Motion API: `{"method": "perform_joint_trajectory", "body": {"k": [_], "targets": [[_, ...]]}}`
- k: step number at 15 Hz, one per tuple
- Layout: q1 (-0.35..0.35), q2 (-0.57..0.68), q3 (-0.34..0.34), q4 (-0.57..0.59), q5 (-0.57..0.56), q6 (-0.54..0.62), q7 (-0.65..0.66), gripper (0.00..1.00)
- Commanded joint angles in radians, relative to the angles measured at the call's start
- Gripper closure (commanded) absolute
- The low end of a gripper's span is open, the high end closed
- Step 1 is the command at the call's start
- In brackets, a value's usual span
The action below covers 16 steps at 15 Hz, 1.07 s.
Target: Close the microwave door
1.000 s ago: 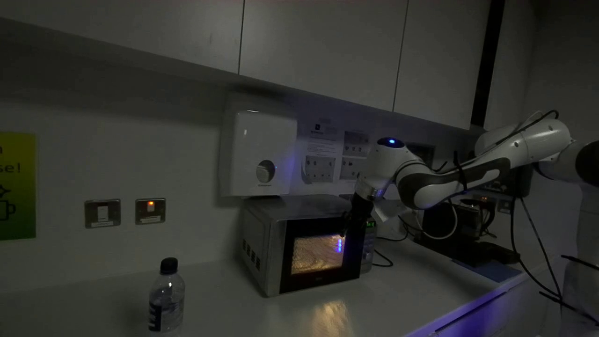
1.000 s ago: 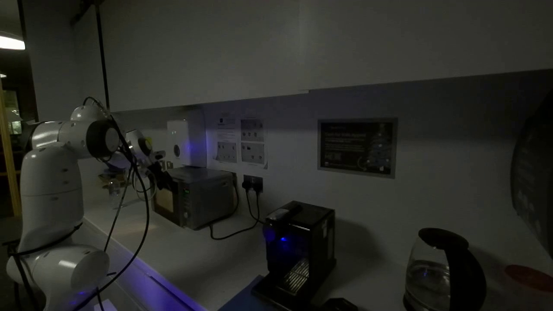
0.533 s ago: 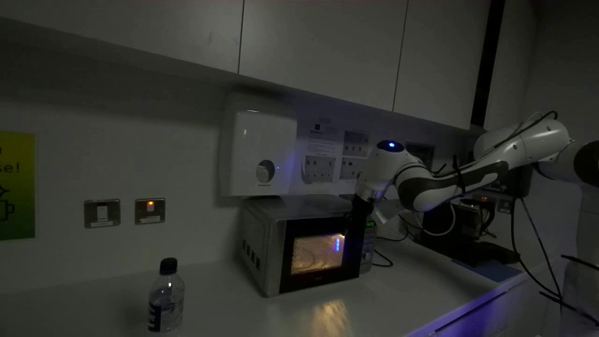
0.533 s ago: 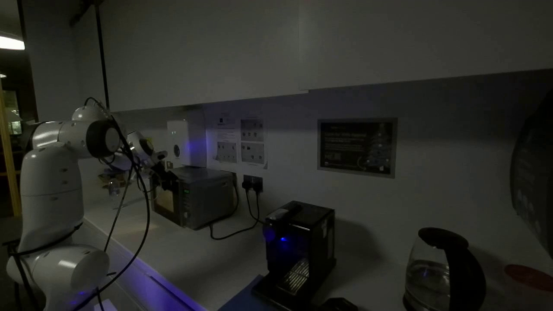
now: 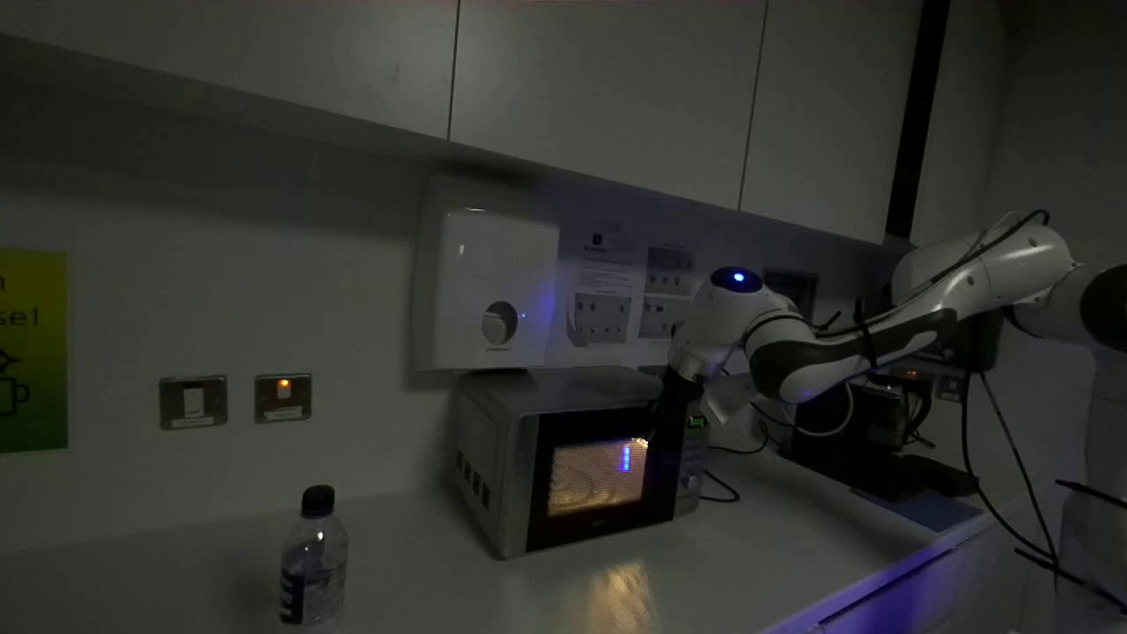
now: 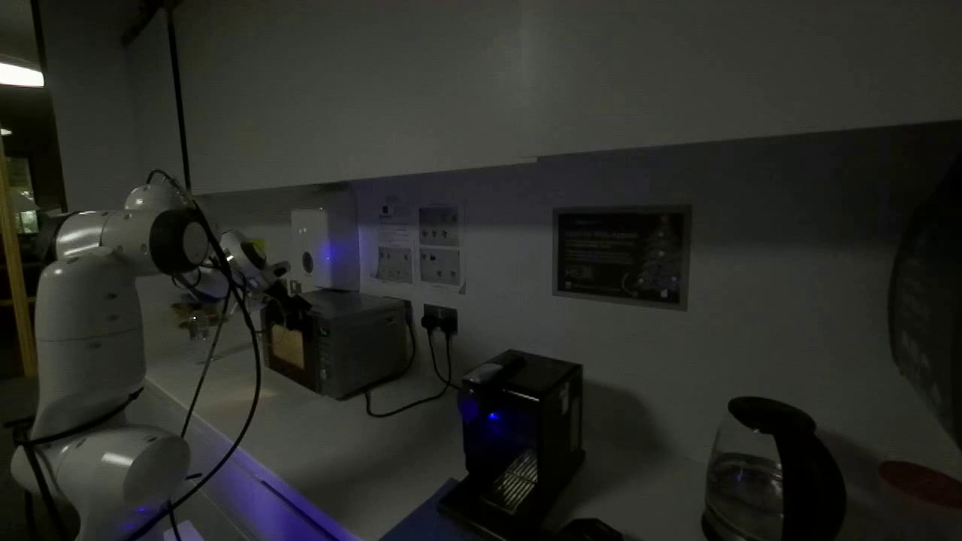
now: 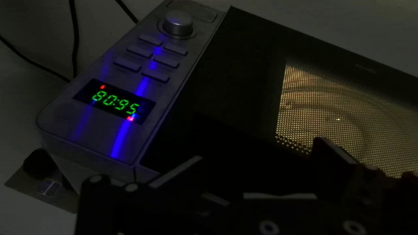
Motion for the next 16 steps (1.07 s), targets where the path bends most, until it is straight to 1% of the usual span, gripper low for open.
{"method": "perform_joint_trajectory", "body": {"k": [1,6,12,16], "targets": [[-0.015,-0.006,-0.017,0.011,-0.069,0.006,-0.016,0.0],[-0.013,-0.008,-0.016,0.009,-0.094,0.002,-0.015,0.0],[-0.007,-0.008,-0.014,0.008,-0.183,-0.021,-0.001,0.0],[-0.008,-0.01,-0.011,-0.001,-0.207,-0.018,0.002,0.0]]}}
